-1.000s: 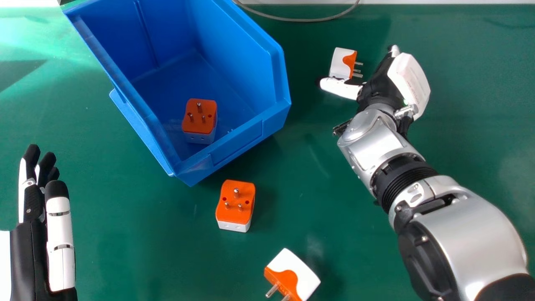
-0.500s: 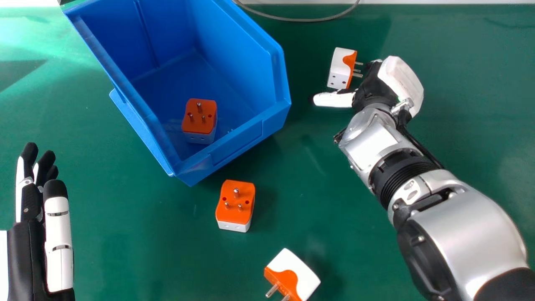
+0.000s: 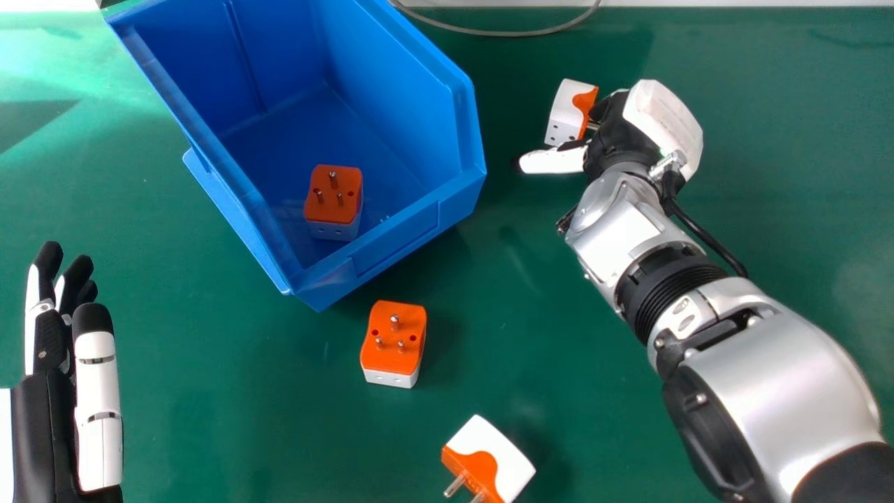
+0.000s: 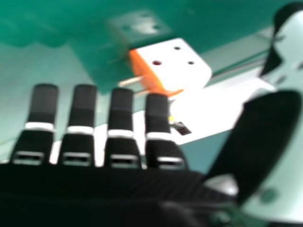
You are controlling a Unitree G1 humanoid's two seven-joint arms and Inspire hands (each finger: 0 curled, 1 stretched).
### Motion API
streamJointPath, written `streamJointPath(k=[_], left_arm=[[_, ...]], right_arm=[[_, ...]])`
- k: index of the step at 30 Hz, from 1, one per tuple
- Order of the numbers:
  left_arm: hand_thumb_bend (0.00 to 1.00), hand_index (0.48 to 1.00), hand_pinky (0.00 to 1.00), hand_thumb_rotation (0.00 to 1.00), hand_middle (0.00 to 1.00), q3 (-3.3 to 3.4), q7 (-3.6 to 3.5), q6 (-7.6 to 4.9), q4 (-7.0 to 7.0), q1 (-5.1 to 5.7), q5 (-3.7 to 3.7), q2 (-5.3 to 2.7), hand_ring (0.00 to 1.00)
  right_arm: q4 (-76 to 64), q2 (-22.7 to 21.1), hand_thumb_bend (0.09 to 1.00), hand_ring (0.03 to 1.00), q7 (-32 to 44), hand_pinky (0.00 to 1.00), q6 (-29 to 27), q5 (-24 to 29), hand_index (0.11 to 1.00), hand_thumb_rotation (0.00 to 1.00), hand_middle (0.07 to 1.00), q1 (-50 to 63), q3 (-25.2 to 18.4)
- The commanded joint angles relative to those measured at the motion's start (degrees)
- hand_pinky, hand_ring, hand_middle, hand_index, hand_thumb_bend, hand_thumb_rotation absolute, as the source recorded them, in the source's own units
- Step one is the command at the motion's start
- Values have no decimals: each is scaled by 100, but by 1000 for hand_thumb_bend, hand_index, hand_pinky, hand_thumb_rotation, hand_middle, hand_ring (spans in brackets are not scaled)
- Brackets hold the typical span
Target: Pick all objects and put in blue box
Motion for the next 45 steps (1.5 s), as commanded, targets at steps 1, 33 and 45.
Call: streamJointPath(k=[1, 33, 45], left_arm=[[409, 969, 921, 1000, 945, 78, 72, -98, -107, 71, 62, 5, 939], [397, 996, 935, 1000, 962, 83, 6, -173, -19, 161, -167, -21, 957], [393, 996, 937, 1000, 961, 92, 37, -228, 86, 88, -88, -25, 956]], right_arm=[[-35, -67, 738, 687, -33, 632, -63, -83, 712, 319, 722, -258, 30], [-30, -200, 559, 261, -773, 197, -860, -22, 511, 45, 485, -60, -214], [-9, -254, 537, 216, -779, 161, -950, -186, 496, 14, 474, -9, -74]])
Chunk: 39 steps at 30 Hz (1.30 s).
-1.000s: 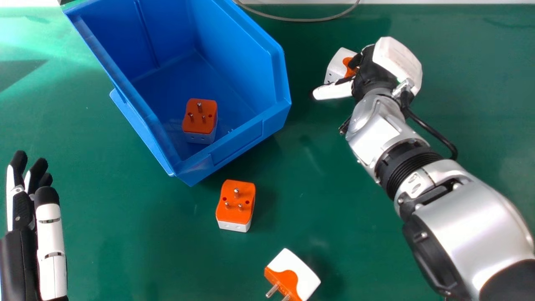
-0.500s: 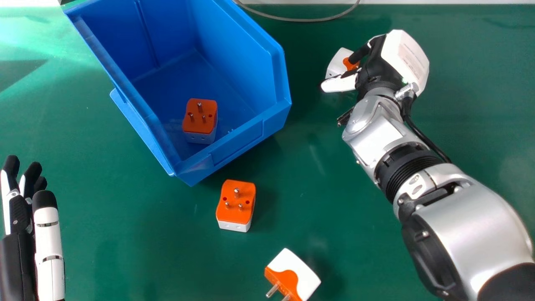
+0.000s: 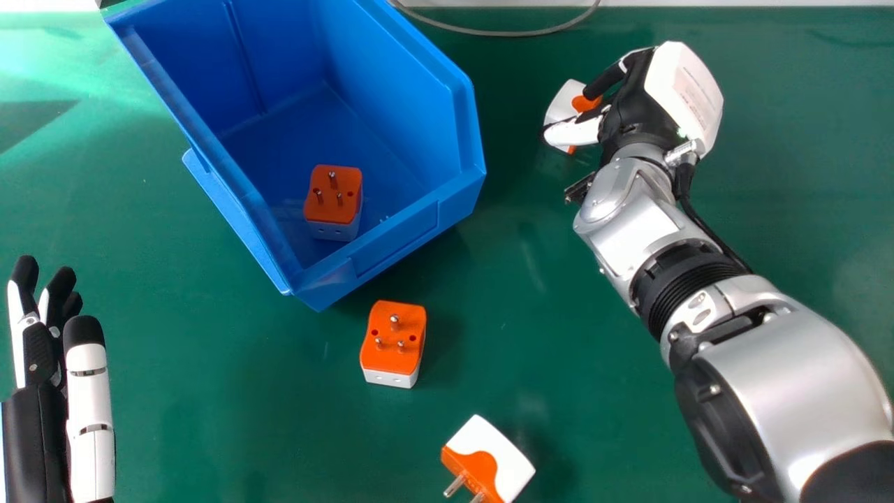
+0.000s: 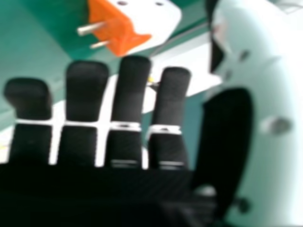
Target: Pick all objects and put in blue box
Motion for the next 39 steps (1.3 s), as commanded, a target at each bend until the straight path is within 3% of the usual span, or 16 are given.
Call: streamJointPath(k=[1, 5, 9, 13, 17, 19, 22, 26, 30, 33, 36, 39], left_arm=[[393, 996, 937, 1000, 961, 37, 53, -97, -34, 25, 13, -21, 956], [397, 997, 942, 1000, 960, 42, 103, -212, 58, -19, 146, -2, 957], [394, 997, 942, 1000, 960, -13, 97, -190, 50, -41, 109, -36, 956], [388, 996, 946, 1000, 959, -50, 56, -209, 133, -75, 5, -43, 957], [397, 993, 960, 1000, 960, -129, -73, -254, 118, -78, -206, -63, 959], [393, 994, 968, 1000, 965, -144, -141, -347, 191, -112, -294, -43, 964], [391, 996, 975, 1000, 971, -135, -201, -410, 263, -140, -338, -29, 969], [385, 998, 987, 1000, 982, -125, -210, -376, 205, -114, -311, -53, 977], [374, 999, 992, 1000, 988, -126, -225, -337, 181, -130, -314, -64, 980], [370, 999, 994, 1000, 989, -142, -208, -302, 164, -152, -274, -82, 981], [372, 999, 996, 1000, 988, -147, -185, -279, 178, -177, -237, -100, 983], [373, 999, 997, 1000, 987, -127, -184, -357, 295, -266, -219, -92, 982]], right_arm=[[-69, -96, 537, 216, -43, 161, -101, -123, 496, 14, 474, -22, 70], [-62, -155, 533, 234, 71, 180, -106, -235, 493, 9, 473, -27, 257], [-80, -228, 532, 247, 185, 192, -235, -283, 492, 7, 473, -8, 327], [-56, -347, 527, 311, 290, 204, -393, -563, 490, 4, 481, 21, 665], [-51, -490, 523, 348, 534, 203, -577, -884, 488, 2, 490, 39, 1023], [-45, -571, 519, 351, 619, 203, -648, -1108, 501, 2, 481, 45, 1267], [-32, -733, 516, 352, 699, 212, -853, -1576, 511, 1, 478, 76, 1764], [-41, -932, 511, 351, 938, 215, -1189, -1858, 533, 0, 469, 94, 2079], [-34, -1063, 506, 369, 1174, 234, -1371, -1932, 534, 0, 483, 53, 2163], [-43, -1116, 503, 383, 1227, 247, -1503, -1893, 530, 0, 493, 46, 2154], [-47, -1159, 500, 402, 1111, 274, -1623, -1900, 528, 0, 498, 70, 2158], [-51, -1198, 499, 406, 1151, 278, -1697, -1860, 530, 0, 502, 62, 2121]])
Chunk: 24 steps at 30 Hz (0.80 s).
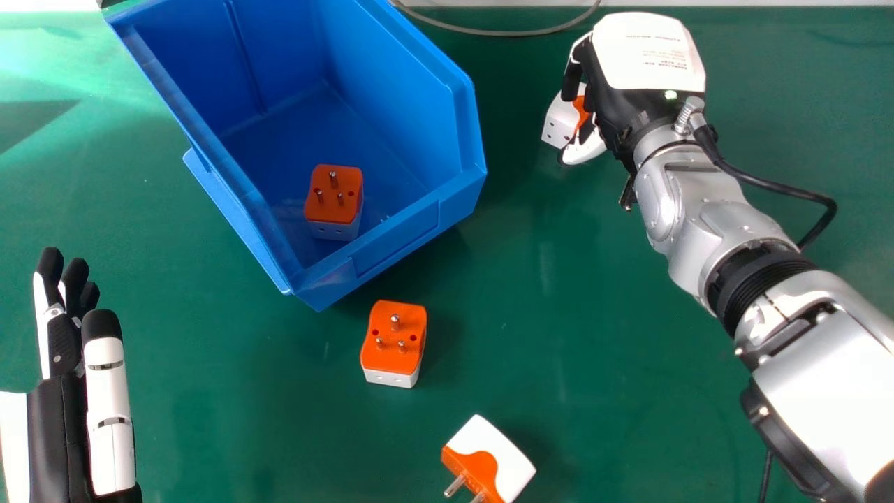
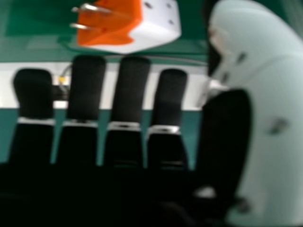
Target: Pick all objects and put in blue box
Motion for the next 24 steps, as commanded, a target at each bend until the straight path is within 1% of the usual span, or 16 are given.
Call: streamJointPath(k=[1, 4, 6, 8, 11, 12, 14, 15, 17, 18, 19, 20, 21, 22, 23, 24], left_arm=[[373, 999, 997, 1000, 987, 21, 48, -122, 28, -38, 30, 20, 982], [375, 996, 994, 1000, 984, 27, 108, -163, 95, -126, 160, 16, 980], [372, 991, 988, 1000, 980, 5, 107, -159, 118, -187, 181, 32, 977], [358, 981, 984, 1000, 972, -11, 104, -222, 219, -291, 193, 61, 971], [347, 978, 983, 1000, 968, -21, 131, -291, 381, -455, 270, 92, 968], [347, 978, 983, 1000, 968, -23, 108, -362, 495, -535, 261, 121, 968], [334, 972, 980, 1000, 963, -6, 76, -545, 849, -766, 247, 216, 965], [318, 968, 977, 1000, 961, 15, 93, -642, 1066, -901, 260, 265, 963], [318, 968, 977, 1000, 961, 35, 140, -766, 1423, -1142, 324, 363, 963], [312, 966, 964, 1000, 956, 29, 153, -767, 1528, -1234, 346, 394, 954], [312, 966, 964, 1000, 956, 11, 160, -727, 1562, -1294, 354, 401, 954], [329, 961, 944, 1000, 950, -6, 166, -665, 1581, -1359, 356, 407, 943], [329, 961, 944, 1000, 950, -35, 148, -572, 1580, -1418, 331, 410, 943], [340, 953, 926, 997, 943, -61, 127, -499, 1588, -1479, 314, 419, 932], [340, 953, 926, 997, 943, -82, 122, -472, 1624, -1546, 334, 437, 932], [355, 949, 915, 982, 939, -105, 122, -467, 1658, -1611, 377, 458, 923]], right_arm=[[-52, -111, 499, 406, -62, 278, -80, -37, 530, 0, 502, -97, -36], [-41, -131, 498, 409, -73, 285, -104, -13, 533, 0, 501, -92, -79], [-42, -148, 497, 413, -139, 290, -104, -27, 533, 0, 502, -78, -86], [-56, -164, 495, 416, -165, 297, -148, 63, 539, 0, 500, -55, -188], [-69, -123, 494, 415, 152, 300, -17, 389, 544, 0, 495, -66, -529], [-101, -133, 494, 415, 238, 300, -36, 486, 544, 0, 495, -42, -629], [-236, -189, 497, 409, 279, 292, -192, 670, 545, 0, 488, 99, -816], [-341, -222, 509, 429, 298, 303, -295, 772, 589, 0, 488, 211, -912], [-652, -299, 509, 429, 281, 303, -533, 943, 589, 0, 488, 536, -1076], [-878, -337, 540, 492, 269, 357, -639, 1019, 638, 50, 552, 745, -1156], [-1190, -376, 540, 492, 281, 357, -740, 1131, 638, 50, 552, 1006, -1265], [-1507, -403, 561, 554, 324, 418, -822, 1249, 685, 119, 617, 1252, -1378], [-2005, -429, 561, 554, 461, 418, -893, 1433, 685, 119, 617, 1604, -1539], [-2587, -444, 580, 607, 606, 471, -925, 1624, 724, 176, 671, 1996, -1693], [-3204, -445, 580, 607, 728, 471, -905, 1783, 724, 176, 671, 2401, -1827], [-3799, -439, 590, 655, 837, 521, -852, 1910, 762, 219, 720, 2793, -1934]])
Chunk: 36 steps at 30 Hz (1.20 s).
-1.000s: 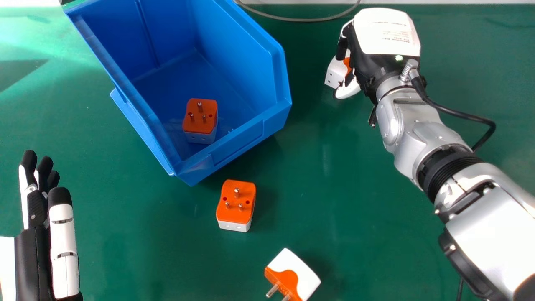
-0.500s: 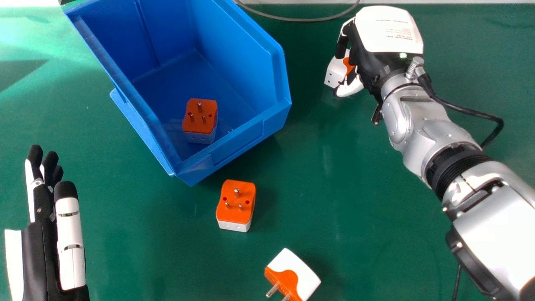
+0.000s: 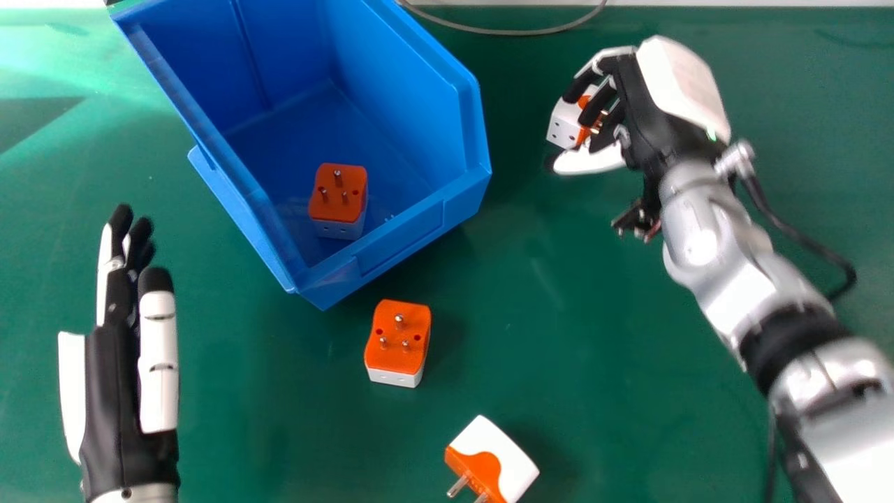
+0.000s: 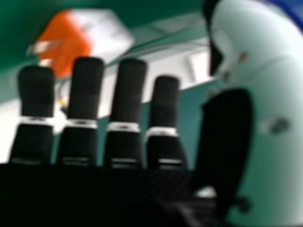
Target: Pick all objects and put in blue box
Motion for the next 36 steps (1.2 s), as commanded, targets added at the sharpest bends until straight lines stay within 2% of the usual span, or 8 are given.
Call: streamJointPath(k=[1, 7, 11, 13, 23, 29, 31, 36], left_arm=[[355, 949, 915, 982, 939, -82, 6, 21, 63, -163, 90, 109, 923], [377, 939, 894, 941, 930, -164, -16, 104, 338, -477, 176, 210, 909], [409, 935, 937, 898, 939, -192, -65, 186, 402, -556, 103, 237, 929], [404, 940, 960, 881, 942, -191, -15, 150, 441, -564, 173, 253, 940], [395, 949, 990, 845, 948, -279, -121, -87, 732, -528, 90, 392, 956], [427, 970, 983, 857, 960, -337, -336, -258, 753, -438, -69, 446, 962], [438, 976, 985, 867, 964, -371, -480, -151, 648, -400, -289, 404, 965], [496, 995, 997, 943, 993, -411, -1005, 318, 336, -334, -1186, 286, 993]], right_arm=[[-1834, -85, 590, 655, 299, 521, 47, 455, 762, 219, 720, 1014, -403], [-4563, 128, 594, 740, 802, 616, 855, 937, 819, 295, 796, 2874, -715], [-5535, 166, 566, 810, 988, 698, 1057, 1096, 877, 387, 866, 3630, -811], [-6031, 301, 550, 841, 1015, 738, 1067, 1298, 901, 427, 895, 4126, -893], [-6088, 761, 492, 921, 1166, 853, -603, 1944, 951, 518, 950, 5576, -985], [-5612, 880, 474, 968, 1836, 937, -1302, 2693, 980, 741, 980, 5718, -1062], [-5544, 926, 453, 975, 2141, 949, -1296, 3095, 984, 793, 984, 5744, -1100], [-5392, 1005, 456, 995, 2630, 990, -1362, 3585, 997, 957, 997, 5693, -1227]])
